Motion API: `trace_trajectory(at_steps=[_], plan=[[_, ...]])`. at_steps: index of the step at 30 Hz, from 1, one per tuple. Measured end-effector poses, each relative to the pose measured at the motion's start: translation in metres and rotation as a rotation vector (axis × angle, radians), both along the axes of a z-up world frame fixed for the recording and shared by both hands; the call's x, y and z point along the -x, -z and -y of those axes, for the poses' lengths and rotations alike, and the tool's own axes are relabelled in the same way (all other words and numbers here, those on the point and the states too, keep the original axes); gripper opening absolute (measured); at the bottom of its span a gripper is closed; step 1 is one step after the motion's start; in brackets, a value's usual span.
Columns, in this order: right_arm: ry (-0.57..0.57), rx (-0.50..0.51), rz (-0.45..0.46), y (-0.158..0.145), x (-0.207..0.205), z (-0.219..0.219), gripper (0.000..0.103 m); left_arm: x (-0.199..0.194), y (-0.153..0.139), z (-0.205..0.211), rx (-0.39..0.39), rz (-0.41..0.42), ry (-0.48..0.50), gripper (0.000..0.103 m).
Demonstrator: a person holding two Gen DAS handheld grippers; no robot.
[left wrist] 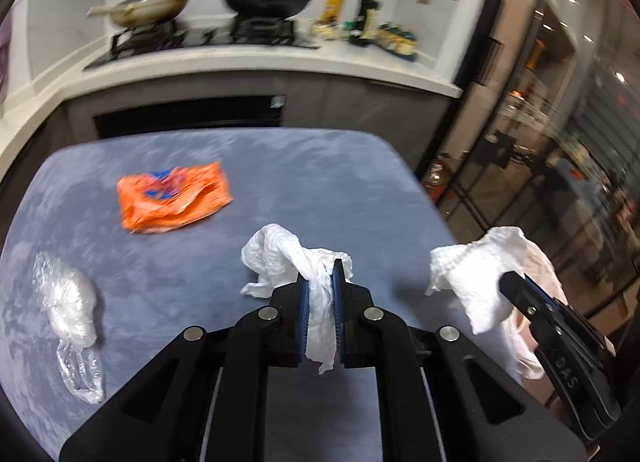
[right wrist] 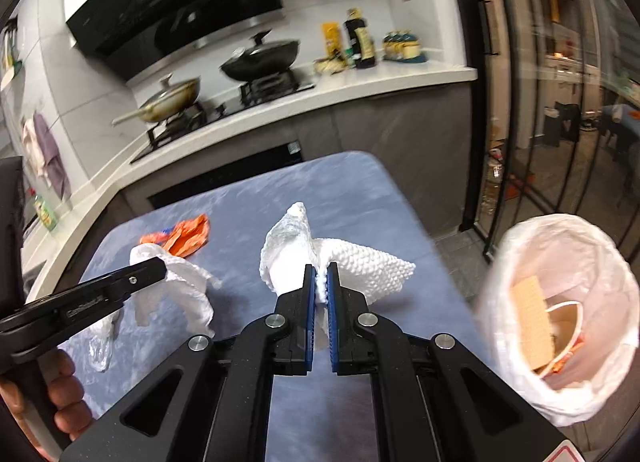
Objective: Collect trash
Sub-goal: 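Carry the paper towel pieces over the trash bin, then open both tools to drop the paper towel into the bin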
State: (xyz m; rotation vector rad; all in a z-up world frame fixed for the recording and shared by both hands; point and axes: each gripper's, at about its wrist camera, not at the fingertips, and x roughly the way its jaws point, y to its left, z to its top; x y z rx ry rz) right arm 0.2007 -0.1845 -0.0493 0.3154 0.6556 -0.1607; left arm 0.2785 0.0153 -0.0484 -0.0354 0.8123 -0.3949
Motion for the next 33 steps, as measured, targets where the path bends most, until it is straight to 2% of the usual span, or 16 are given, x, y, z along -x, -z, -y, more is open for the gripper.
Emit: trace_trajectory(at_steps=[9, 16, 24, 33], plan=[[0.169, 0.02, 0.027, -0.014, 0.061, 0.078, 0.006, 0.039, -0.02, 0.092, 0.01, 0.027, 0.18, 0.01], [0.287, 0.031, -0.002, -0.004, 0.098, 0.138, 0.006, 0.067, -0.022, 0.17, -0.01, 0.039, 0.318, 0.01], [0.347, 0.036, -0.041, 0.013, 0.117, 0.176, 0.006, 0.078, -0.006, 0.238, -0.032, 0.007, 0.433, 0.01], [0.38, 0.016, -0.086, 0.036, 0.12, 0.199, 0.006, 0.082, 0.013, 0.278, -0.073, -0.016, 0.486, 0.01]])
